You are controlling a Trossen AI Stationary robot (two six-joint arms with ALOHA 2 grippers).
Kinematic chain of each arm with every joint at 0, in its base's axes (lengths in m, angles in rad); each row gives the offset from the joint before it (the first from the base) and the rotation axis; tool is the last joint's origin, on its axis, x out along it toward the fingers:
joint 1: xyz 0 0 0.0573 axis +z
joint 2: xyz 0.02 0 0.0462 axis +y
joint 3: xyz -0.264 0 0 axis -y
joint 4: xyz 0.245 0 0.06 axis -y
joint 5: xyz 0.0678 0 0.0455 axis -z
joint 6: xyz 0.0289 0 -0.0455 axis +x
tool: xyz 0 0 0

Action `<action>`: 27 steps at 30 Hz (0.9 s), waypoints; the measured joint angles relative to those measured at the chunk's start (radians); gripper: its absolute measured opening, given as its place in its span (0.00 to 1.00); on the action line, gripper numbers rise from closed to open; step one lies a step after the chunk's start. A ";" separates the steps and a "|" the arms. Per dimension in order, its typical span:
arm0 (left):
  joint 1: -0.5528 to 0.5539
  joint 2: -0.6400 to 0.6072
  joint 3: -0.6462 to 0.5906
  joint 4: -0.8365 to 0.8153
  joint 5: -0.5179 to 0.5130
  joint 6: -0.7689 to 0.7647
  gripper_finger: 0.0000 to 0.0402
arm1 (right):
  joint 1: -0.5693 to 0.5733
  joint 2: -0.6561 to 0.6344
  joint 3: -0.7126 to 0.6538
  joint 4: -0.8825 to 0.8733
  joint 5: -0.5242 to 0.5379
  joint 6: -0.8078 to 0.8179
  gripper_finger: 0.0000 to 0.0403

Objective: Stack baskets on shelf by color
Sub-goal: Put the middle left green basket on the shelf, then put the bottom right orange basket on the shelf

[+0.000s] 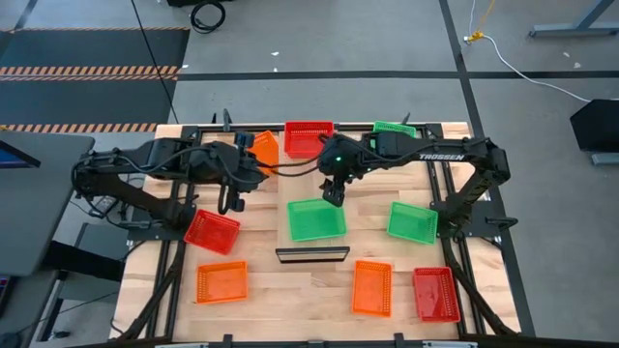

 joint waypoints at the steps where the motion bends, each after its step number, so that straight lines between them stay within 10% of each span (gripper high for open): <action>1: 0.000 0.000 0.000 -0.001 -0.006 -0.010 0.29 | 0.003 0.012 0.000 -0.001 0.000 -0.001 0.54; 27: 0.000 -0.005 -0.001 -0.024 -0.022 -0.066 0.29 | 0.038 0.054 0.008 0.004 -0.074 0.010 0.54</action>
